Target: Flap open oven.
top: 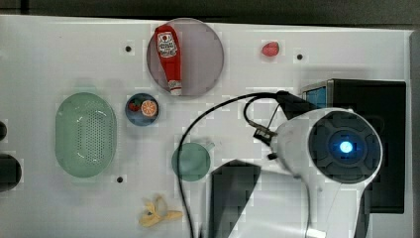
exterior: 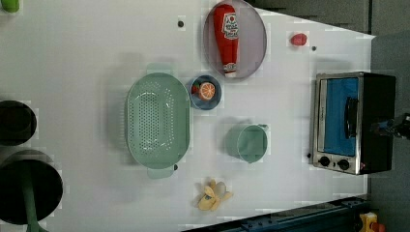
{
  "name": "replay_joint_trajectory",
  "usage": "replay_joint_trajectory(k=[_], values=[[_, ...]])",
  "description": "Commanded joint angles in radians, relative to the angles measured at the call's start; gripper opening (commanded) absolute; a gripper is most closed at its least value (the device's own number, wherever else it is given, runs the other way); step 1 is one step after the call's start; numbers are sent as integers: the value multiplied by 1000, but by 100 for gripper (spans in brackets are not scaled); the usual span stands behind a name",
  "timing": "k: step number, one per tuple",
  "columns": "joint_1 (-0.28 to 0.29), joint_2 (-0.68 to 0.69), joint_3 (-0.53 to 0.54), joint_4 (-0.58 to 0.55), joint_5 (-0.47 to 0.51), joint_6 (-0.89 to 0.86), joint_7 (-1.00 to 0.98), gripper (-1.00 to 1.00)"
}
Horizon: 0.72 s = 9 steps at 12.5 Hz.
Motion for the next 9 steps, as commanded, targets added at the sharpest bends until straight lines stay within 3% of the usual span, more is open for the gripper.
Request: replay_joint_trajectory(k=[1,4,9], values=[[-30,10,-67,-70,0,135,-288,-65],[-41,74,-128,-80,-22,248,-412,-65],[-47,202,-196,-80,-22,396,-436,-65]])
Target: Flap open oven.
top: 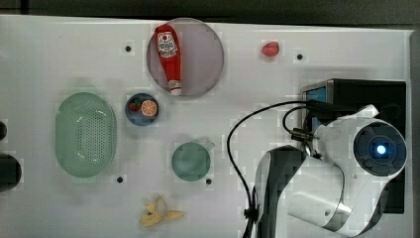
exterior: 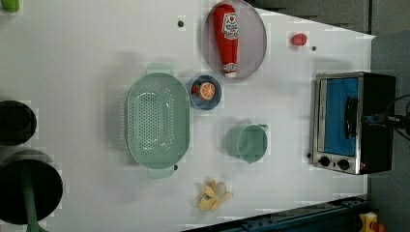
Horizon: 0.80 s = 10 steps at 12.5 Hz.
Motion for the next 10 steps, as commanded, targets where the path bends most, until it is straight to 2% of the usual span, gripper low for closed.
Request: replay_joint_trajectory(k=[1,10], values=[[-12,41,-36,2,-14,75,-70,-65],[-9,174,-39,-1,-14,172,-109,-65]])
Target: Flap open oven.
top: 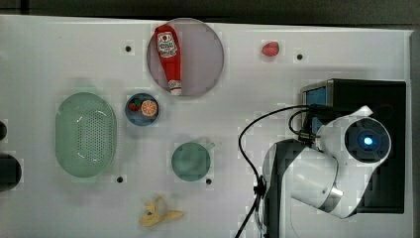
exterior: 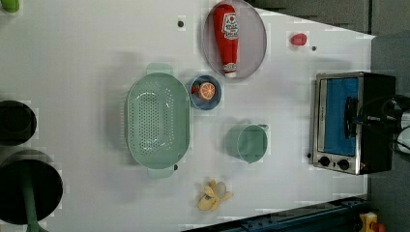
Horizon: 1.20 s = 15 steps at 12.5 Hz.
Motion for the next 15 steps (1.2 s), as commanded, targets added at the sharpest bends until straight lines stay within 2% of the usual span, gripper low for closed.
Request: replay_joint_trajectory(k=[1,4,9,15], values=[[-2,10,16,9,-1,18,-41,-65],[14,13,31,9,-64,9,-26,-65],[64,23,61,8,-304,-34,233,-65],[112,64,135,8,-451,-113,407,-65]])
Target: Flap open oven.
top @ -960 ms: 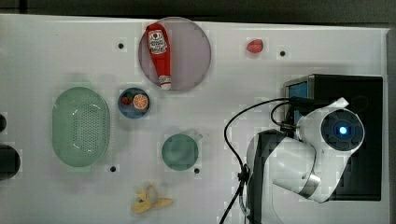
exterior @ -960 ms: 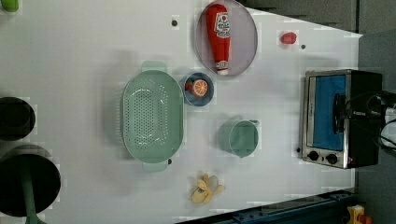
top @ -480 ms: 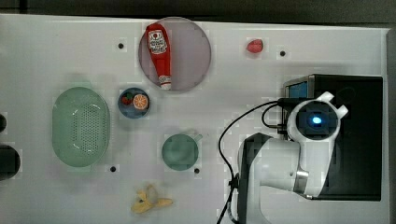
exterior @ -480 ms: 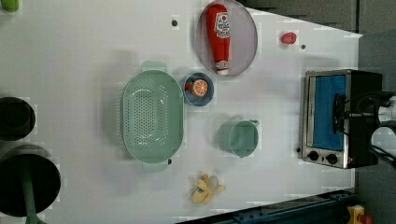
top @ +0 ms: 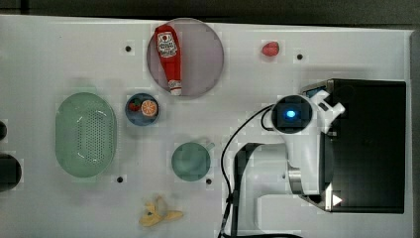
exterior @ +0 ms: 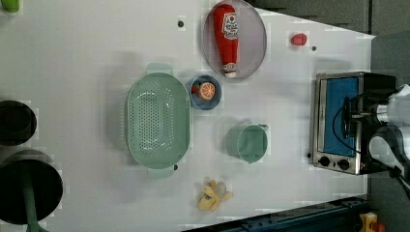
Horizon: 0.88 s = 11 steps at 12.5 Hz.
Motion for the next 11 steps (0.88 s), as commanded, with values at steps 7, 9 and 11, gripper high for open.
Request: replay_joint_trajectory(k=[7,9,11], values=[[126,136,126,-2,-221,-110,434,-65],[150,189,137,0,-250,-110,494,-65],[174,246,149,7,-260,-109,515,-65]])
